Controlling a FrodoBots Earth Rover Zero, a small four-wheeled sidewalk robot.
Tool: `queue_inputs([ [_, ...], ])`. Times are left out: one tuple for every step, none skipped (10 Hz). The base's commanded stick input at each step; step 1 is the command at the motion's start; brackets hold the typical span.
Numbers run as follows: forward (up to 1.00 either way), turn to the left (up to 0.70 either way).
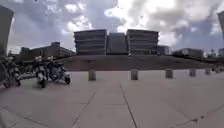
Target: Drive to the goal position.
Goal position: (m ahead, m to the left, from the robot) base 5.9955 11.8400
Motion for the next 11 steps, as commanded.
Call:
queue_inputs([
  [1.0, 0.0],
  [1.0, 0.0],
  [1.0, -0.15],
  [1.0, 0.0],
  [1.0, 0.0],
  [1.0, 0.0],
  [1.0, -0.1],
  [1.0, -0.07],
  [1.0, -0.01],
  [1.0, 0.0],
  [1.0, 0.0],
])
